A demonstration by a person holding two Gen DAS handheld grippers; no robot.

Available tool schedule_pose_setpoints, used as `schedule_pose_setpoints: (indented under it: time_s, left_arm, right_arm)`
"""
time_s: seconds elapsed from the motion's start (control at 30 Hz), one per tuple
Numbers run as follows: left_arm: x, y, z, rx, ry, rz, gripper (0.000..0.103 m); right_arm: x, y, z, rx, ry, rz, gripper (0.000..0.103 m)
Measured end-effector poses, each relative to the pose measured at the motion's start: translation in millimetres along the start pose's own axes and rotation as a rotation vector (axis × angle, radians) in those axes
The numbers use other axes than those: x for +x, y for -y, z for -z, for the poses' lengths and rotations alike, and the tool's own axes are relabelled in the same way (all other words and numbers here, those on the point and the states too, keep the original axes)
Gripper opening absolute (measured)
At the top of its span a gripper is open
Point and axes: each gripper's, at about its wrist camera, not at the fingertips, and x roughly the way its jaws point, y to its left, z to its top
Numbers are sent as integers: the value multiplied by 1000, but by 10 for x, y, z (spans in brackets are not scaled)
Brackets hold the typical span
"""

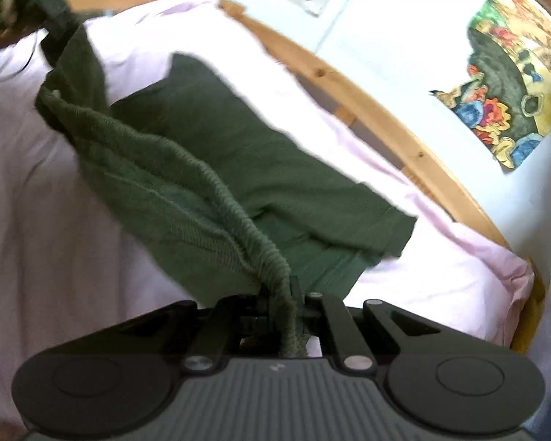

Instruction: Fold large clothes

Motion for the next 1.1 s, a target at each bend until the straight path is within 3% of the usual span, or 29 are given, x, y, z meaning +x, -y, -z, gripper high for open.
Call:
schedule_pose_setpoints:
  time_s: [0.1,0.23,0.37,0.4,0.47,0.5,0.53,0.57,0.6,0.63,0.73,0.8,0.9,1.1]
  left_arm:
    - [298,-179,-299,-62,-24,-39,7]
    - [809,-383,-642,-45,-52,-101,8]
    - [1251,-560,-814,-88,-124,-125,11]
    - [1309,-606,-822,-112,-135,-122,13]
    - [1316,-696,-804,-153,-127,-104,19]
    - [1274,-734,-784,-167,-108,-88,30]
    - [1220,-785,-769,-181,-82,-61,46]
    - [1141,-836,-738,-195,-47,-33,54]
    - [1069,-881,-714,-211,-10,-14,68]
    - [983,-933,-685,-229,35,-2,82]
    - [768,-1031,-563,-285,164,-8,101]
    - [675,-1123,-455,-346,221,-12,101]
    - [666,-1124,-279,-386,227,-59,101]
    - [862,-851,48,-321,172,-96,95]
  right_arm:
    - [367,334,-194,61,5,14,7]
    - [957,732,-386,125,12,57,8]
    - [1512,930,-464,188,-19,70,19]
    - [1605,957,-462,210,-22,74,27]
    - [1658,1011,-423,276,-1,60,32]
    - [1618,1020,-380,308,9,49,37]
    - [1578,1054,-329,338,29,33,40]
    - [1555,1111,-289,360,52,14,57]
    - [1501,1155,-232,394,80,-7,81]
    - [1445,1206,-162,437,111,-36,87]
    - [1306,1350,15,555,180,-78,95]
    - [1205,1439,113,632,210,-68,103]
    - [1129,1475,262,676,222,-72,103]
    - [1096,1161,319,545,205,-66,103]
